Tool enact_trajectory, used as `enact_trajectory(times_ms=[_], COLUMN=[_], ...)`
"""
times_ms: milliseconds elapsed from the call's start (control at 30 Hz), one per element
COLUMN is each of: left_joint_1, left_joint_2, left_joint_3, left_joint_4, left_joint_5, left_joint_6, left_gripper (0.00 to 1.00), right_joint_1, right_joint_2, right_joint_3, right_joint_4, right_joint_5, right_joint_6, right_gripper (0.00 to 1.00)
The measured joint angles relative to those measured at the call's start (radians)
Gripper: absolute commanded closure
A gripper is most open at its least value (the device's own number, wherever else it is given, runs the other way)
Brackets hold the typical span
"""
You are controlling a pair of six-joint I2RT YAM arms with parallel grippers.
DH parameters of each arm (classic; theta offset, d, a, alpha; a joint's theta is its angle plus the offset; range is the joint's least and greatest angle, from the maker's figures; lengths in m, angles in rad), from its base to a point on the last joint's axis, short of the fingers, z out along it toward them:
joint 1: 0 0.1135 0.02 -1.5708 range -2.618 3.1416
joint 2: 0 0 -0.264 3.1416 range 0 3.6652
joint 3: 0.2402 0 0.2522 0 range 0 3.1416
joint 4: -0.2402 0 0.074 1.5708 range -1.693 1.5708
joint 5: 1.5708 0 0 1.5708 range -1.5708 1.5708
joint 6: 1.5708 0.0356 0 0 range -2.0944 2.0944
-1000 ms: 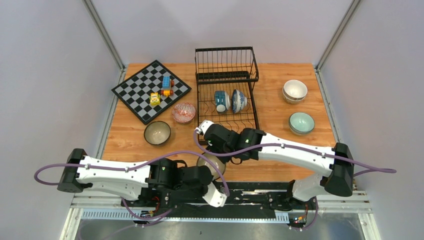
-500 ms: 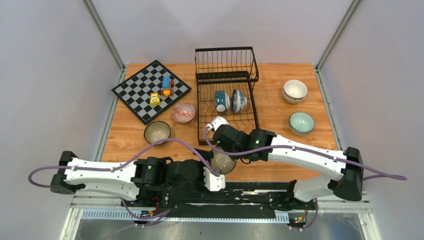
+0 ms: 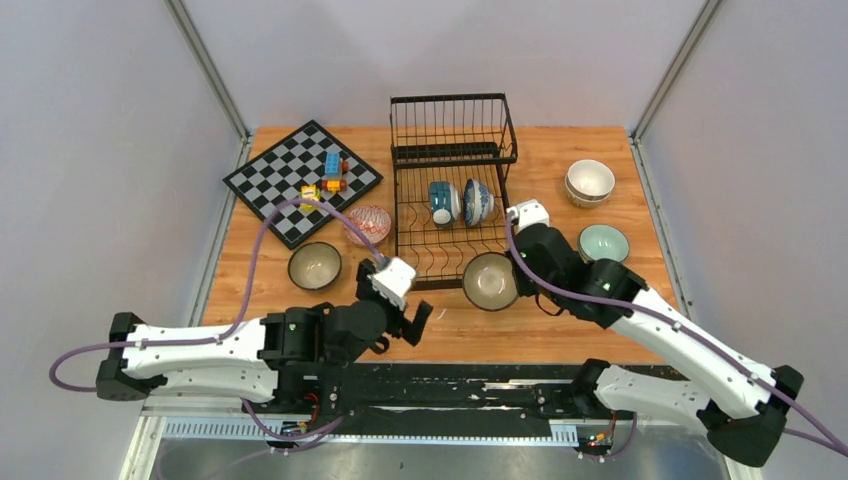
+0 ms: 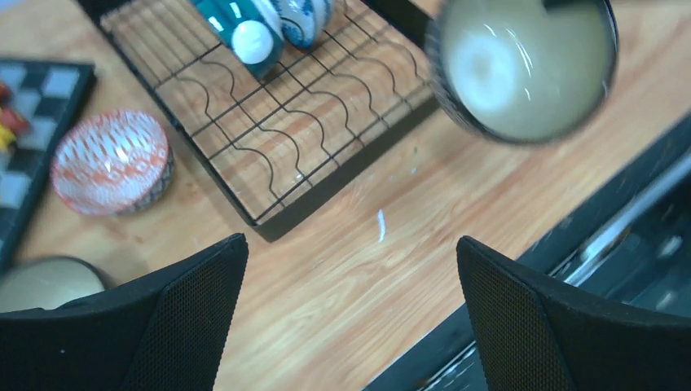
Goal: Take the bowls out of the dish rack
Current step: Place the bowl with the bowl.
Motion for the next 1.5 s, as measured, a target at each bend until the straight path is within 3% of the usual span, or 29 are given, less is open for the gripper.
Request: enact_trajectory(times_ms=[167, 333, 533, 733, 1000, 1500], left_joint_1=[0.147, 0.172, 0.179, 0.197, 0.199, 0.219], left_joint_2=[-0.013, 0.109, 0.211, 0.290, 0.375, 0.472], left_joint_3=[0.011, 0.139, 0.278, 0.303, 0.320, 0.322], left_joint_4=[0.061, 0.001, -0.145, -0.209, -0.246, -0.245], left_joint_5=[-0.012, -0.018, -0.070, -0.071, -0.046, 0.039], left_joint_6=[-0.416, -0.751, -1.044, -1.111, -1.052, -1.014], left_gripper=[0.00, 0.00, 0.00, 0.00, 0.03, 0.49], right_joint_1=[-0.033, -0.037, -0.038, -0.038, -0.038, -0.038], right_joint_2=[-0.079, -0.068, -0.025, 0.031, 0.060, 0.108], right_joint_3=[-0.016, -0.016, -0.016, -0.016, -0.016, -0.016], right_joint_4=[0.002, 0.001, 0.001, 0.000, -0.002, -0.007], right_joint_5=[-0.015, -0.031, -0.060, -0.082, -0.081, -0.090], right_joint_6=[0.058, 0.143, 0.268, 0.350, 0.401, 0.452], right_gripper=[1.00, 1.00, 1.00, 1.00, 1.00, 1.00])
